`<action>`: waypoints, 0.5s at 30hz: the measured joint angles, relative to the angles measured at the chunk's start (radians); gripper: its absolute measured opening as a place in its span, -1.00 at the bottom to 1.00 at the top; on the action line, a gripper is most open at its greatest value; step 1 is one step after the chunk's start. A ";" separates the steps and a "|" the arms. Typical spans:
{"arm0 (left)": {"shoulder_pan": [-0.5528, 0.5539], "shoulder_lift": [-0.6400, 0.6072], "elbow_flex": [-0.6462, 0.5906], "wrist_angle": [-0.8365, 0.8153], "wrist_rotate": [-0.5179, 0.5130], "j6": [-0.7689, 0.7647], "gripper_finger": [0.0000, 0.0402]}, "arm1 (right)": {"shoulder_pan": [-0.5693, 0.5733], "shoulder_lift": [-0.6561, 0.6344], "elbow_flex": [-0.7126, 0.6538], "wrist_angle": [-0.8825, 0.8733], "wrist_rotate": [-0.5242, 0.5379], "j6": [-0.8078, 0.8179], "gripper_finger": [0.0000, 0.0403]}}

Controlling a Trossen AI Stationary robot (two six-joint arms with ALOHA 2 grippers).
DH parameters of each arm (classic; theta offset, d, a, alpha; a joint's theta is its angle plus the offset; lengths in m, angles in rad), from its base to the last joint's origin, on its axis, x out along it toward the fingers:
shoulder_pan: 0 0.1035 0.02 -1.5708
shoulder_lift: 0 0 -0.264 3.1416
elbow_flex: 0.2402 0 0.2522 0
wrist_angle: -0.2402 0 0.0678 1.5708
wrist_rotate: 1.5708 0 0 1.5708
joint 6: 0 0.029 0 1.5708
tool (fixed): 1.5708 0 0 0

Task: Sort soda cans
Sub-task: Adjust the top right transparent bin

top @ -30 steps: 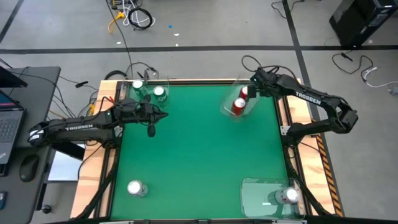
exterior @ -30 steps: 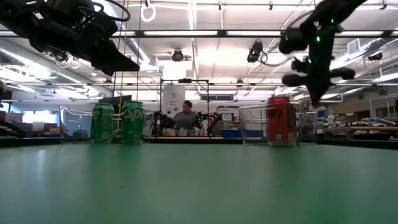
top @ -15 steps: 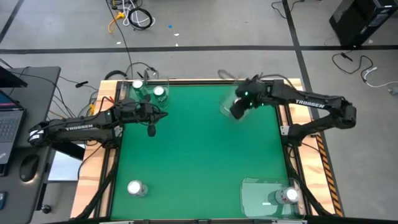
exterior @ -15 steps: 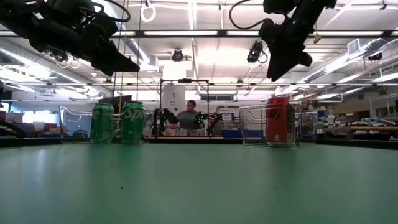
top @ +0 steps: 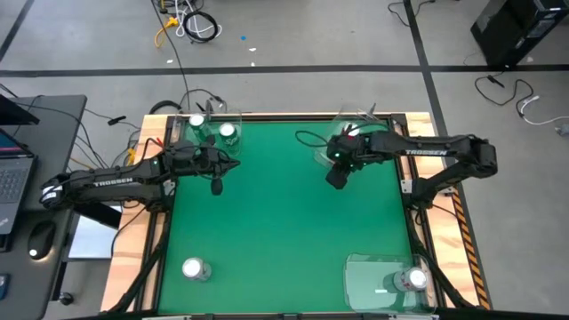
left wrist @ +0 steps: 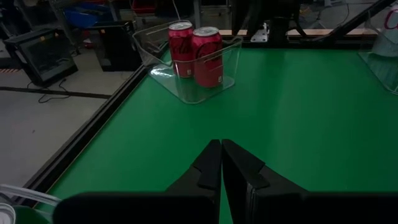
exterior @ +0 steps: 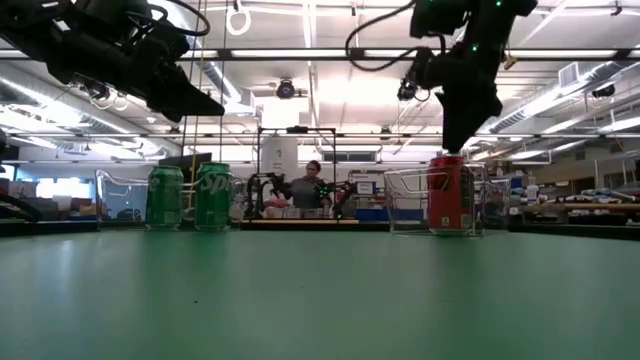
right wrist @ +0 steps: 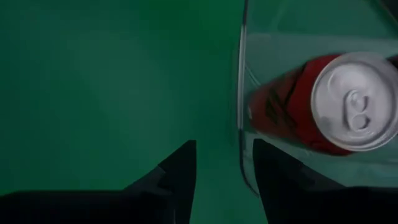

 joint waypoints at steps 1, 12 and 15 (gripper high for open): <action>0.000 0.000 0.000 0.000 0.000 0.000 -0.90 | 0.000 0.014 0.000 -0.002 0.008 0.000 -0.28; 0.000 0.000 0.000 0.000 0.000 -0.004 -0.90 | 0.004 0.124 0.000 -0.058 0.048 -0.035 -0.52; 0.000 0.000 0.000 0.000 0.000 -0.004 -0.90 | 0.015 0.115 -0.001 -0.106 0.075 -0.055 -0.83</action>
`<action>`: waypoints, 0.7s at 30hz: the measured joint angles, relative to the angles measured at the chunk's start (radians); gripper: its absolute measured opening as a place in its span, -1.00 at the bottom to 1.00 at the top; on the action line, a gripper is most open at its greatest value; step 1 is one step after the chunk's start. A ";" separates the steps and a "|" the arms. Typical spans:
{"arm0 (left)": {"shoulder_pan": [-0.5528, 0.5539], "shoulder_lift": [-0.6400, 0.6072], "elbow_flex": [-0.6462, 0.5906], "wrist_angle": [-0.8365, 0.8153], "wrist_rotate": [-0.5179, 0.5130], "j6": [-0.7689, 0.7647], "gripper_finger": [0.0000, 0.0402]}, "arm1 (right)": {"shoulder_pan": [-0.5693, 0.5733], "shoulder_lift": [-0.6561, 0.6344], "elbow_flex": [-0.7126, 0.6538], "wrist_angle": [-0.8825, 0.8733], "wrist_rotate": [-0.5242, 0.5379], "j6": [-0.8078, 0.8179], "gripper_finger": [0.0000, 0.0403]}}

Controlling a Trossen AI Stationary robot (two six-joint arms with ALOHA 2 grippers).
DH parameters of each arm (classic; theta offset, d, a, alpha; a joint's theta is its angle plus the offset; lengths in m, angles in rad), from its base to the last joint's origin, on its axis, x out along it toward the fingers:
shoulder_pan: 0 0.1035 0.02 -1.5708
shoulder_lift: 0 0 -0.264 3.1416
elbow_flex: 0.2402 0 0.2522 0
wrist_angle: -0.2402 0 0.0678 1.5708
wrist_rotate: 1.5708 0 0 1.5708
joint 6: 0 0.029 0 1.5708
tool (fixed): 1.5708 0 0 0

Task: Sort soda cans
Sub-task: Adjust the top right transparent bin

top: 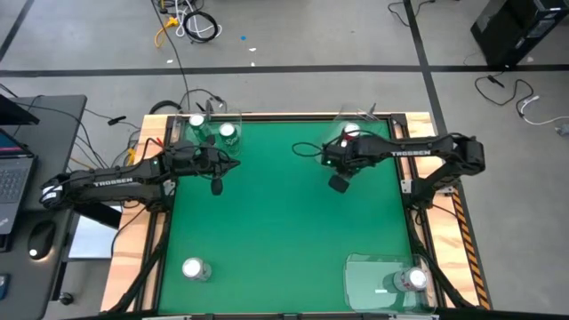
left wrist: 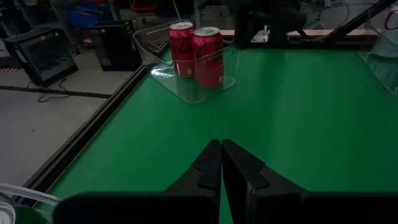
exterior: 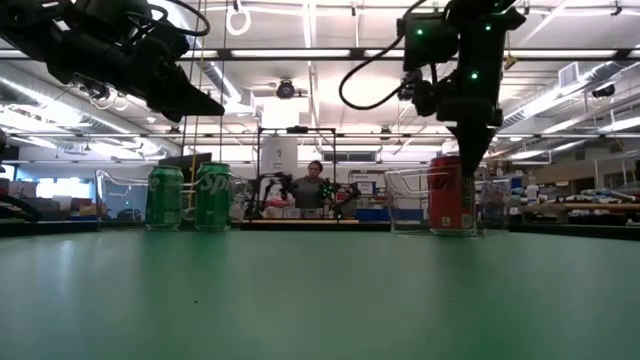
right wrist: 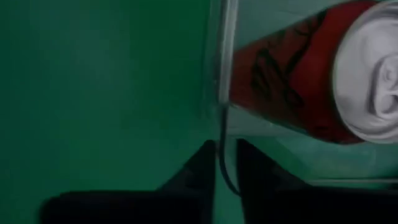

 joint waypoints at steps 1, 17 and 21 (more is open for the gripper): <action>0.000 0.000 0.000 0.000 0.000 0.000 -0.90 | 0.004 -0.006 0.000 -0.022 0.004 -0.006 -0.90; 0.000 0.000 0.000 0.001 0.000 -0.015 -0.90 | 0.006 -0.031 -0.001 -0.251 0.052 -0.230 -0.98; 0.000 0.000 0.000 0.001 0.000 -0.015 -0.90 | 0.042 -0.031 -0.001 -0.245 0.062 -0.281 -0.99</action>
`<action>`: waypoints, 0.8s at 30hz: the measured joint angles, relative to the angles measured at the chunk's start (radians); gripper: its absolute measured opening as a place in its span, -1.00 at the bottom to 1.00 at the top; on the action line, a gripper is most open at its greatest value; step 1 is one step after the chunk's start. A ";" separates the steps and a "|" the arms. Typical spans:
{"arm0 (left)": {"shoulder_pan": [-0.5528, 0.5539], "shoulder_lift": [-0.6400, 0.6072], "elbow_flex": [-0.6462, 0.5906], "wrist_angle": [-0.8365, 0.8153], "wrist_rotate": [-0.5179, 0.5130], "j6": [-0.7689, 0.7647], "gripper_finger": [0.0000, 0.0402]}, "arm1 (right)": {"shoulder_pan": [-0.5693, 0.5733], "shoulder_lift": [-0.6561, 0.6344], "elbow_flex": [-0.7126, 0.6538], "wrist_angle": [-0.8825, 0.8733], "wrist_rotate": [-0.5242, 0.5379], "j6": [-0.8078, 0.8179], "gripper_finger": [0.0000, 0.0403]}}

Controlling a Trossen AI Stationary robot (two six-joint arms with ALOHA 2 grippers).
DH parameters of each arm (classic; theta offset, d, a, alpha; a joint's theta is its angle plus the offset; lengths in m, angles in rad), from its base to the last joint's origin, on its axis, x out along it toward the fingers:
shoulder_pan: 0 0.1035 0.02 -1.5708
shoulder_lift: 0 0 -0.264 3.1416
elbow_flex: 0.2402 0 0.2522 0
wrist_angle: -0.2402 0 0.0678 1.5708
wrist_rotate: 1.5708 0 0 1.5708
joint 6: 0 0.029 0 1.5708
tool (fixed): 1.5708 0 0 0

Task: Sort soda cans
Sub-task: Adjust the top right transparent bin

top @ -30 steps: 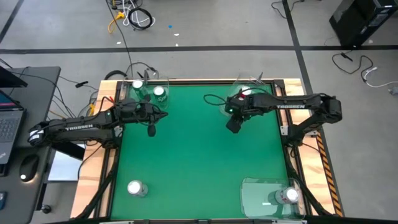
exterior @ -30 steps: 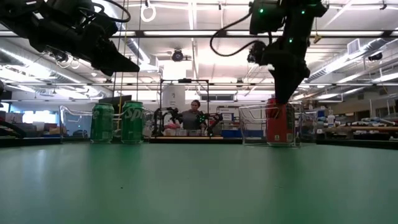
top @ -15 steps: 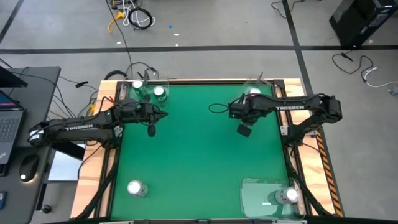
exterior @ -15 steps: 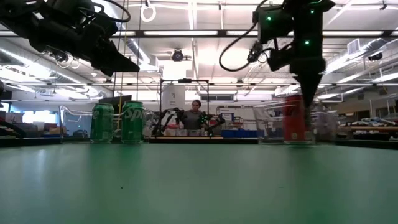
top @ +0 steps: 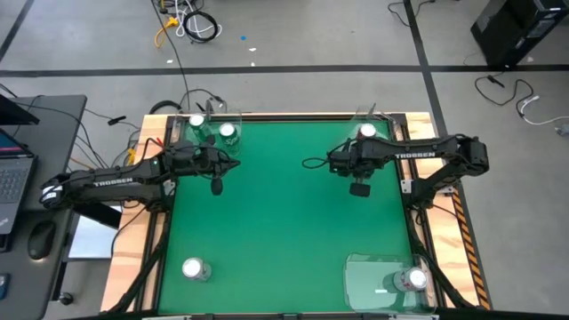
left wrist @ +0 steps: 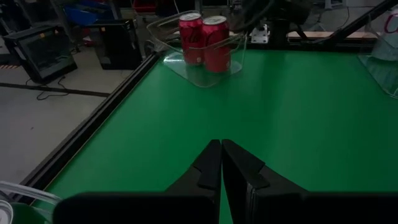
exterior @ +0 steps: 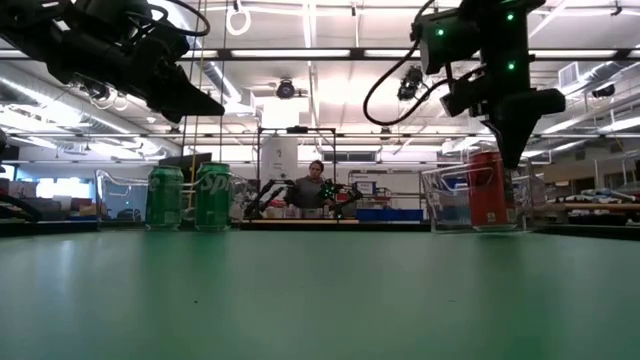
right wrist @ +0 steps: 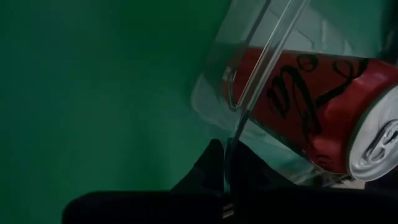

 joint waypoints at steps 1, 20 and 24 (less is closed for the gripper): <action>0.000 0.000 0.000 0.000 0.000 0.000 -0.90 | 0.012 0.000 0.000 0.003 0.000 -0.018 -0.99; 0.000 0.000 0.000 0.005 -0.010 -0.011 -0.90 | 0.148 -0.001 0.001 -0.019 -0.018 -0.037 -0.76; 0.000 0.000 0.000 0.005 -0.009 -0.012 -0.90 | 0.143 -0.002 0.002 -0.018 -0.015 0.001 -0.56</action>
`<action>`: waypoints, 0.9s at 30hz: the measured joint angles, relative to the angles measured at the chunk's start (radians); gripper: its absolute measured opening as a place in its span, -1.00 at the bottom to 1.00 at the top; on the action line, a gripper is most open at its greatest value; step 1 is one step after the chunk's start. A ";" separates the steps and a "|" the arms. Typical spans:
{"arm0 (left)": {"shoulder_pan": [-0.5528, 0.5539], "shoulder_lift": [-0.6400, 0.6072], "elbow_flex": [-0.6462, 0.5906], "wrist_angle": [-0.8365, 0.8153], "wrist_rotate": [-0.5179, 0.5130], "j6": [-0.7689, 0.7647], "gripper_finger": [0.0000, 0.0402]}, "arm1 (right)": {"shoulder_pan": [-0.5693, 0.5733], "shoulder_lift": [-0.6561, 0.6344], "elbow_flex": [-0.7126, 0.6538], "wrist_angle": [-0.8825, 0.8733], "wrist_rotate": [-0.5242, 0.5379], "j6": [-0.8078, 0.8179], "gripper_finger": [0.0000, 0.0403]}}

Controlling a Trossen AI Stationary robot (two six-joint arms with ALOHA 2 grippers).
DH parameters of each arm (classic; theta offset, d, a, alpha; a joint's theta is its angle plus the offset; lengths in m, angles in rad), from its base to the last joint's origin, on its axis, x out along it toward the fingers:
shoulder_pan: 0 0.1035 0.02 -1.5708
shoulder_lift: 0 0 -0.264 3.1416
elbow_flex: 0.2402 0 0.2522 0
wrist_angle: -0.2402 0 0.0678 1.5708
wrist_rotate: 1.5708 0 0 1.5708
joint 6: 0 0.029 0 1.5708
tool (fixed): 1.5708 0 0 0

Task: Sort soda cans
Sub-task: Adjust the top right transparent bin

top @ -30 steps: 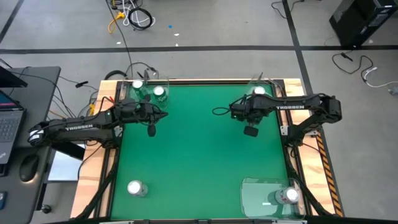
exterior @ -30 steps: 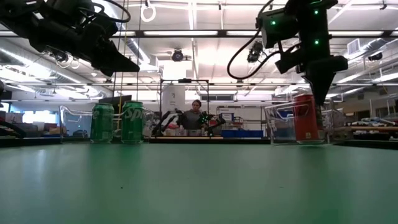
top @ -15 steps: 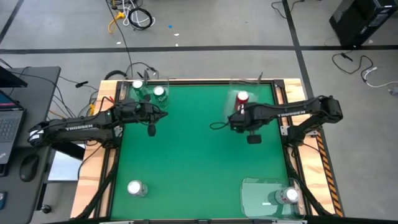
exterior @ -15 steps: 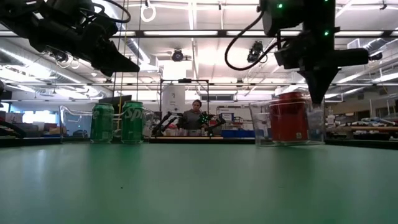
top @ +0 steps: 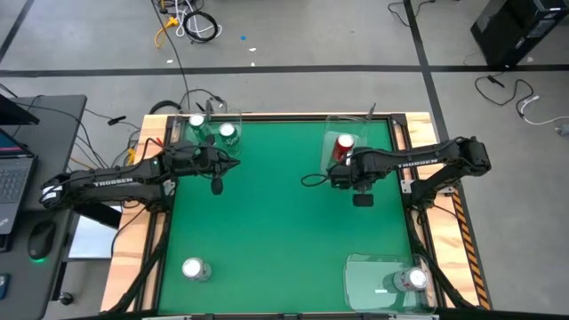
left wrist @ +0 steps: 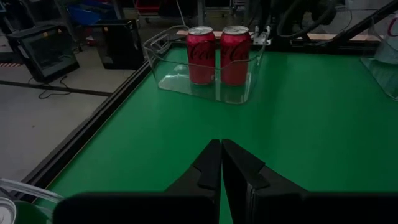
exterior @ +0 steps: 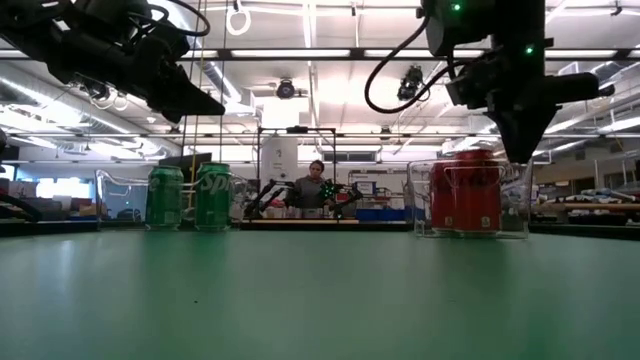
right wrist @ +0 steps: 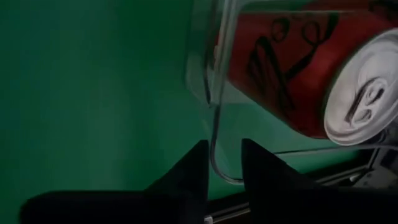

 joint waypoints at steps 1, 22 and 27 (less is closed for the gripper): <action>0.000 0.000 0.000 0.000 0.000 -0.004 -0.90 | 0.000 0.000 0.000 0.000 0.002 0.011 -0.51; 0.000 0.000 0.000 0.010 -0.005 -0.004 -0.90 | -0.057 0.078 0.225 0.370 -0.048 0.314 -0.69; 0.000 0.000 0.000 0.003 -0.010 -0.005 -0.90 | -0.107 0.247 0.340 0.363 -0.044 0.235 -0.95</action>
